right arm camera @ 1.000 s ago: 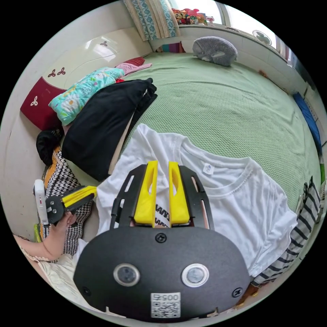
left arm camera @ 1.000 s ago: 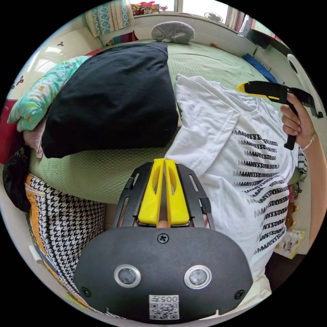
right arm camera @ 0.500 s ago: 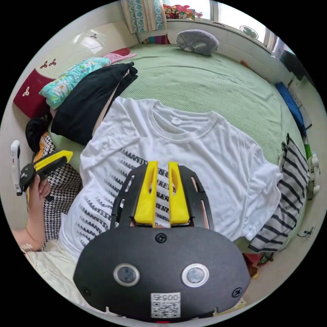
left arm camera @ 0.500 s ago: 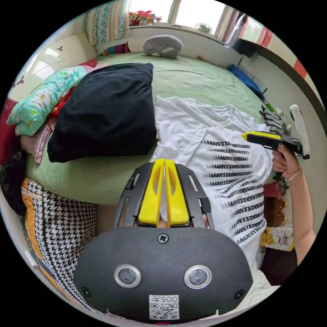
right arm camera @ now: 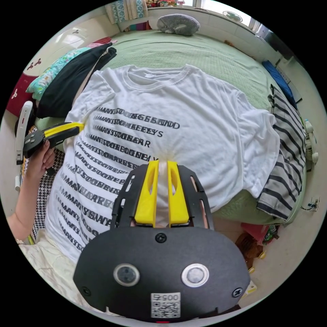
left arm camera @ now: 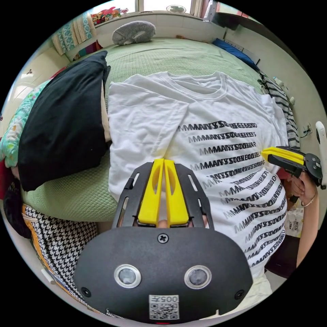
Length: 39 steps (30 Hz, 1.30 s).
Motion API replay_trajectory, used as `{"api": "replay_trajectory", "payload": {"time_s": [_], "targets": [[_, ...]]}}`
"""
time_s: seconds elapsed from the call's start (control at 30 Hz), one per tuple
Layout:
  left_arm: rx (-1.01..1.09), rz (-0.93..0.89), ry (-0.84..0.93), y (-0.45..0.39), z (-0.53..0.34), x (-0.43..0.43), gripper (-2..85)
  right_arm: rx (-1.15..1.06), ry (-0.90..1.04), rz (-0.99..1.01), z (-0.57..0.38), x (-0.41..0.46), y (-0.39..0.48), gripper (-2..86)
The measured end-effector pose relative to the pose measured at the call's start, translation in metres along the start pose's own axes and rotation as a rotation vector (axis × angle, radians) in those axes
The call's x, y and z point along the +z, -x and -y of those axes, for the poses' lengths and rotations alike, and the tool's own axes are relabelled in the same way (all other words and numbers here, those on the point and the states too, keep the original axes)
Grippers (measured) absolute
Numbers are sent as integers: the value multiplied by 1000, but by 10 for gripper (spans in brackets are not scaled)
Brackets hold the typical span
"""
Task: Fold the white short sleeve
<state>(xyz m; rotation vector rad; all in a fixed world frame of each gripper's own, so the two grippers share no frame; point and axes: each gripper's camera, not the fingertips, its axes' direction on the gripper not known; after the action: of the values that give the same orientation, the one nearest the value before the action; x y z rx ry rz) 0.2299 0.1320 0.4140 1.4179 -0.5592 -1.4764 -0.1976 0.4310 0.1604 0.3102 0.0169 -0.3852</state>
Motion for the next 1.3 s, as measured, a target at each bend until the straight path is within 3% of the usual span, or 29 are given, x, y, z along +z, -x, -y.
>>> {"api": "replay_trajectory", "payload": {"time_s": [0.4, 0.57, 0.77, 0.93, 1.03, 1.17, 1.3], "targets": [[-51, -112, -96, 8, -14, 3, -5, 57, 2, 35, -8, -4, 2, 7], [-14, -41, -142, -5, -20, 1, -4, 28, -19, -20, -16, -6, 15, 7], [-25, 38, -65, -18, -9, -2, -4, -18, -49, -89, -28, -10, 33, 4], [-24, 87, -49, -24, -9, -8, -2, 32, -108, -3, -45, -15, 24, 1], [-26, 20, -40, -20, -11, -18, -1, 11, -120, 51, -52, -26, 20, 1], [12, -185, -113, -14, -20, -49, 0, 62, -362, 40, -70, -78, -10, 5], [69, -182, -138, -22, -26, -69, 1, 167, -456, -146, -65, -108, -57, 36]]}}
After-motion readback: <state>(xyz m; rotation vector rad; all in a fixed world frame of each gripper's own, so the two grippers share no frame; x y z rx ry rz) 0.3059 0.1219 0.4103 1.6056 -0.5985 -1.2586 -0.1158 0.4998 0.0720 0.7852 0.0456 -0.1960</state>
